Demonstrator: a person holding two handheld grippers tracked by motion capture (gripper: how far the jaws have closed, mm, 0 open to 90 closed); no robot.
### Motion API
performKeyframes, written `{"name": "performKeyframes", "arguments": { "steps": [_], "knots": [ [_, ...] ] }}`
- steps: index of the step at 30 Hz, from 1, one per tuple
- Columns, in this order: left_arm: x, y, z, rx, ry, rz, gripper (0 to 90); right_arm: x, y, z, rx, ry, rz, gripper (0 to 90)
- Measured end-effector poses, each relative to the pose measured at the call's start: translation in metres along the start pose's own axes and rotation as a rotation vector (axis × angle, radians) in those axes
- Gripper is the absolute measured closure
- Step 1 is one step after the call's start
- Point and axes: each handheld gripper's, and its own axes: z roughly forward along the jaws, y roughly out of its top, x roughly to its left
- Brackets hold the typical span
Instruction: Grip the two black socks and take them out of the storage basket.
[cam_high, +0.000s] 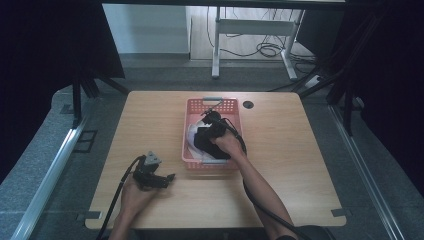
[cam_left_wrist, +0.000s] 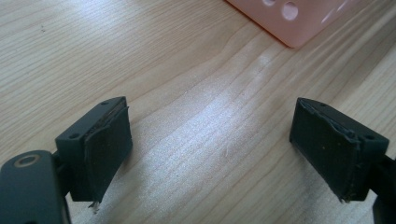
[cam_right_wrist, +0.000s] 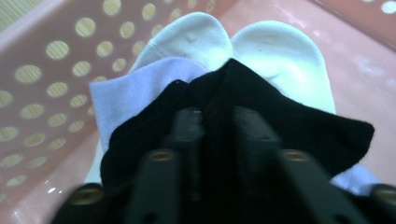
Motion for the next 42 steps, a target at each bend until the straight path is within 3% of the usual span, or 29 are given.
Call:
{"name": "performKeyframes", "arguments": {
  "steps": [4, 8, 18, 26, 42],
  "knots": [
    [0.0, 0.0, 0.0, 0.0, 0.0, 0.0, 12.7, 0.0, 0.0, -0.006, -0.015, -0.017, 0.007, 81.2],
    [0.0, 0.0, 0.0, 0.0, 0.0, 0.0, 12.6, 0.0, 0.002, -0.015, -0.044, -0.021, 0.001, 81.9],
    [0.0, 0.0, 0.0, -0.001, 0.0, 0.0, 12.6, 0.006, 0.013, -0.059, -0.158, -0.017, -0.029, 82.0],
    [0.0, 0.0, 0.0, -0.001, 0.0, 0.0, 12.6, 0.01, 0.017, -0.087, -0.195, -0.012, -0.051, 81.9],
    [0.0, 0.0, 0.0, 0.0, 0.001, 0.0, 12.6, -0.005, 0.005, -0.131, -0.275, -0.016, -0.034, 81.8]
  ]
}}
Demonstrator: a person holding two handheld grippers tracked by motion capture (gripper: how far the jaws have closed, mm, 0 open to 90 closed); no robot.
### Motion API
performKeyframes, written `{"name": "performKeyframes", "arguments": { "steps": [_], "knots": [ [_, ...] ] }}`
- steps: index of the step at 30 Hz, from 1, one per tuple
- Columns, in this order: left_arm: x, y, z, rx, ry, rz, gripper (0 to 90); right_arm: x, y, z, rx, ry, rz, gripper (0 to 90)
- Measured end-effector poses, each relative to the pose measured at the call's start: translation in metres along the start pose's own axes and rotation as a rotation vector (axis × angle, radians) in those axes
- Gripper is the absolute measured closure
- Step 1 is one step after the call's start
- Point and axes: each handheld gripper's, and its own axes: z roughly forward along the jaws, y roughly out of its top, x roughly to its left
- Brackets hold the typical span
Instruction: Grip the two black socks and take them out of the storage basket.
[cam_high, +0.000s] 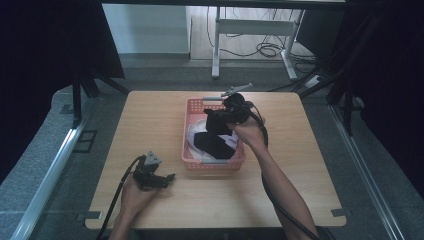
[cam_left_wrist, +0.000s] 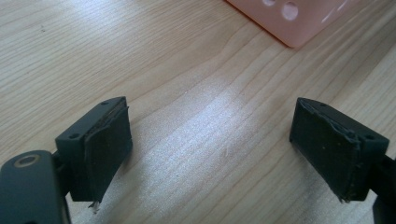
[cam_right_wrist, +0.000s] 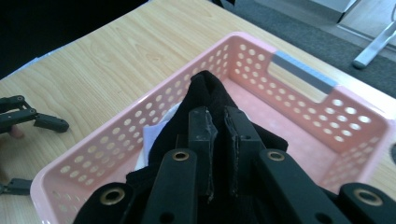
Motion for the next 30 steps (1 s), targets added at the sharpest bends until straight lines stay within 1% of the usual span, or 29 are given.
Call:
{"name": "performKeyframes", "arguments": {
  "steps": [1, 2, 6, 8, 11, 13, 14, 15, 21, 26, 27, 28, 30],
  "knots": [
    [0.0, 0.0, 0.0, 0.0, 0.0, 0.001, 12.6, -0.003, -0.001, -0.007, -0.006, -0.009, 0.001, 81.8],
    [0.0, 0.0, 0.0, -0.002, 0.001, 0.0, 12.6, -0.003, -0.001, -0.007, -0.006, -0.009, 0.001, 81.8],
    [0.0, 0.0, 0.0, 0.0, 0.0, 0.001, 12.7, -0.011, -0.006, -0.02, -0.016, -0.029, 0.012, 81.8],
    [0.0, 0.0, 0.0, 0.001, 0.0, 0.0, 12.6, -0.018, -0.011, -0.03, -0.028, -0.038, 0.03, 81.8],
    [0.0, 0.0, 0.0, -0.001, -0.001, -0.002, 12.6, -0.022, -0.014, -0.036, -0.033, -0.046, 0.038, 81.8],
    [0.0, 0.0, 0.0, -0.001, 0.0, -0.002, 12.6, -0.027, -0.018, -0.041, -0.04, -0.054, 0.049, 81.8],
    [0.0, 0.0, 0.0, 0.0, 0.0, 0.0, 12.7, -0.032, -0.021, -0.046, -0.04, -0.065, 0.062, 81.8],
    [0.0, 0.0, 0.0, 0.001, -0.001, 0.0, 12.7, -0.032, -0.021, -0.046, -0.04, -0.065, 0.062, 81.8],
    [0.0, 0.0, 0.0, 0.001, -0.001, -0.001, 12.7, -0.044, -0.032, -0.058, -0.044, -0.096, 0.084, 81.8],
    [0.0, 0.0, 0.0, 0.001, -0.001, -0.001, 12.7, -0.054, -0.041, -0.068, -0.046, -0.136, 0.091, 81.8],
    [0.0, 0.0, 0.0, 0.001, -0.001, -0.001, 12.7, -0.058, -0.045, -0.072, -0.042, -0.151, 0.096, 81.8],
    [0.0, 0.0, 0.0, 0.001, -0.001, 0.0, 12.7, -0.058, -0.045, -0.072, -0.042, -0.151, 0.096, 81.8],
    [0.0, 0.0, 0.0, 0.001, -0.001, -0.001, 12.7, -0.061, -0.049, -0.075, -0.037, -0.172, 0.096, 81.7]
  ]
}}
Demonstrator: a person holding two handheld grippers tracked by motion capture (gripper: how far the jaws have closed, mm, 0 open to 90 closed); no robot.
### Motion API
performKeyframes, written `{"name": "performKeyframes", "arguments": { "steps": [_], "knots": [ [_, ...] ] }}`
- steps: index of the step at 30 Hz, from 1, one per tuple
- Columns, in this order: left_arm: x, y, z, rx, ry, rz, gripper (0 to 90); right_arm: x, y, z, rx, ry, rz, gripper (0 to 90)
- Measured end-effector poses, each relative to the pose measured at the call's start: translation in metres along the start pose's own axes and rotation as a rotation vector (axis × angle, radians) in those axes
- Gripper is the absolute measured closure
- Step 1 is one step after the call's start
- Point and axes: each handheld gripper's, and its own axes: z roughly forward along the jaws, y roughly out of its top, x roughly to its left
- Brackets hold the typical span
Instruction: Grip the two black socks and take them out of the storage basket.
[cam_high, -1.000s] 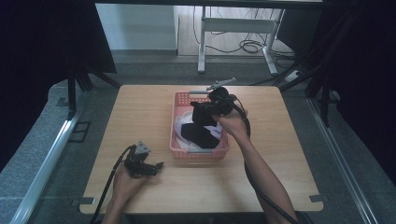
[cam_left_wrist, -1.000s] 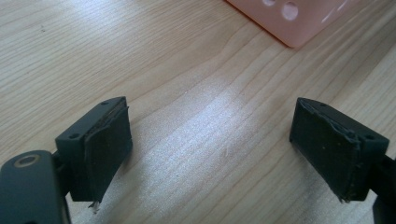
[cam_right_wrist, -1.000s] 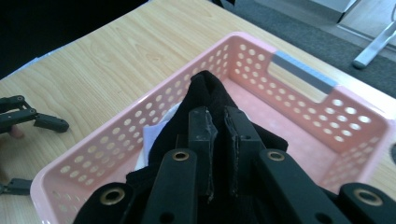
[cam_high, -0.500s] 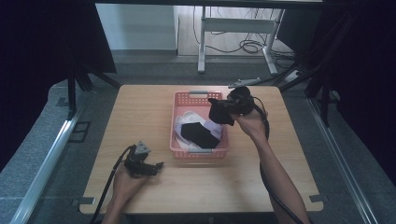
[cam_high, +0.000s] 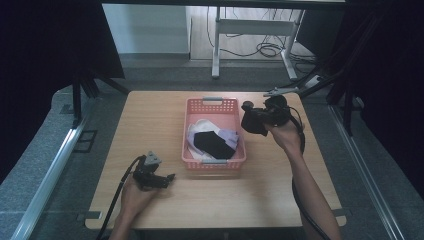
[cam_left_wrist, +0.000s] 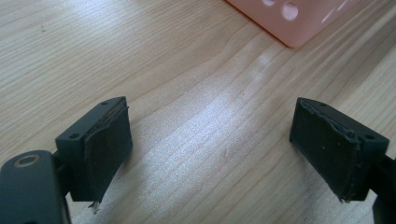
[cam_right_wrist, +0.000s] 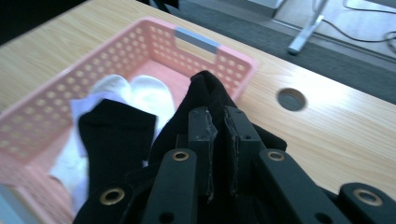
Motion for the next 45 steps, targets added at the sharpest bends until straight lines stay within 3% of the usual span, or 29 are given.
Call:
{"name": "performKeyframes", "arguments": {
  "steps": [10, 21, 33, 45],
  "knots": [
    [0.0, 0.0, 0.0, 0.001, 0.0, 0.001, 12.7, -0.026, -0.027, -0.014, 0.029, -0.102, 0.021, 81.5],
    [0.0, 0.0, 0.0, 0.001, 0.001, 0.001, 12.7, -0.046, -0.056, -0.018, 0.056, -0.175, 0.06, 81.4],
    [0.0, 0.0, 0.0, -0.002, 0.002, -0.004, 12.7, -0.057, -0.097, 0.003, 0.114, -0.2, 0.088, 81.1],
    [-0.001, 0.0, 0.0, -0.004, 0.002, -0.005, 12.7, -0.059, -0.126, 0.025, 0.16, -0.181, 0.121, 78.8]
  ]
}}
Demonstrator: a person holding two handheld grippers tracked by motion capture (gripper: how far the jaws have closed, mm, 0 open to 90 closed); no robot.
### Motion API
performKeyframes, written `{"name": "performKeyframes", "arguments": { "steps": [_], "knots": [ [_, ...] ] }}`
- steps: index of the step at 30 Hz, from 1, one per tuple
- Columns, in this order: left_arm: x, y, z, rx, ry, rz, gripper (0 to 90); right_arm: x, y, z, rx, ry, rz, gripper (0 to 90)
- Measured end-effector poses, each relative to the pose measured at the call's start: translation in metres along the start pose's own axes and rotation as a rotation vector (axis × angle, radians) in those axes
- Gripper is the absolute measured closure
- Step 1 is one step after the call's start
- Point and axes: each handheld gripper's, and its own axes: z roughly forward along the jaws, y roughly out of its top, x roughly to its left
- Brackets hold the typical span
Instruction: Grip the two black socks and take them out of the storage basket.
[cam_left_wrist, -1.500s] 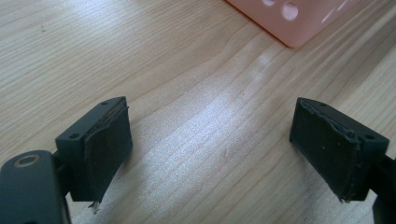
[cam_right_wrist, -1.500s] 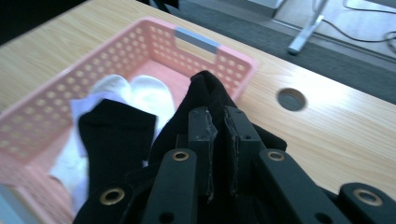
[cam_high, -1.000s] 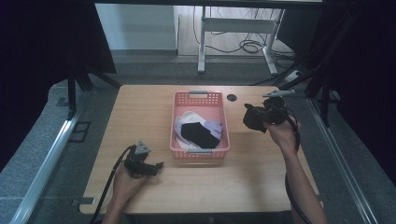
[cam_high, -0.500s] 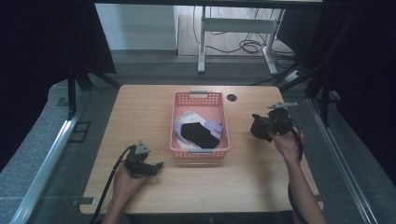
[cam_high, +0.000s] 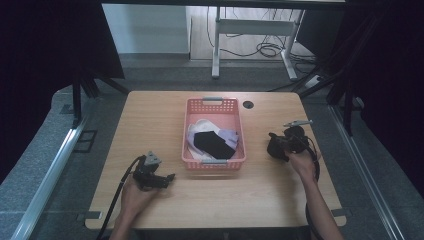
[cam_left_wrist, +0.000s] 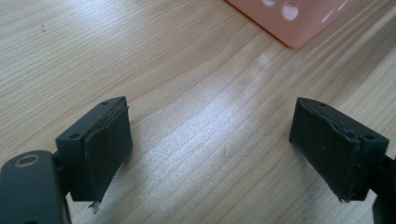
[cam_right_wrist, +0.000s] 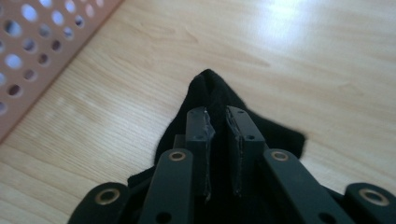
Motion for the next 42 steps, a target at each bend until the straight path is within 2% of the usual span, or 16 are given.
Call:
{"name": "performKeyframes", "arguments": {
  "steps": [2, 5, 8, 14, 18, 22, 28, 31, 34, 40, 42],
  "knots": [
    [0.0, 0.0, 0.0, 0.0, 0.0, 0.0, 12.8, 0.0, -0.006, 0.008, 0.022, 0.014, 0.017, 75.6],
    [0.0, 0.0, 0.0, 0.001, 0.0, 0.001, 12.7, 0.0, -0.01, 0.013, 0.045, 0.017, 0.016, 73.0],
    [0.0, 0.0, 0.0, 0.001, 0.0, 0.0, 12.7, -0.002, -0.012, 0.015, 0.045, 0.027, 0.043, 68.0],
    [0.0, 0.0, 0.0, 0.0, 0.0, 0.0, 12.7, -0.005, -0.002, 0.0, -0.012, 0.041, 0.07, 57.8],
    [0.0, 0.0, 0.0, 0.001, 0.0, 0.0, 12.7, -0.002, 0.009, -0.012, -0.049, 0.061, 0.055, 52.9],
    [0.0, 0.0, 0.0, 0.002, 0.0, 0.0, 12.7, 0.007, 0.021, -0.021, -0.078, 0.092, 0.024, 50.9],
    [0.0, 0.0, 0.0, 0.002, 0.0, 0.0, 12.7, 0.022, 0.039, -0.027, -0.098, 0.156, 0.005, 48.1],
    [0.0, 0.0, 0.0, 0.005, 0.0, 0.004, 12.8, 0.03, 0.046, -0.026, -0.103, 0.168, -0.007, 47.3],
    [0.0, 0.0, 0.0, 0.005, 0.0, 0.004, 12.7, 0.039, 0.053, -0.024, -0.102, 0.2, -0.025, 44.7],
    [0.0, 0.0, 0.0, 0.005, -0.001, 0.004, 12.8, 0.064, 0.069, -0.017, -0.104, 0.25, -0.08, 44.6],
    [0.0, 0.0, 0.0, 0.005, -0.001, 0.004, 12.7, 0.072, 0.074, -0.015, -0.103, 0.273, -0.082, 44.7]
  ]
}}
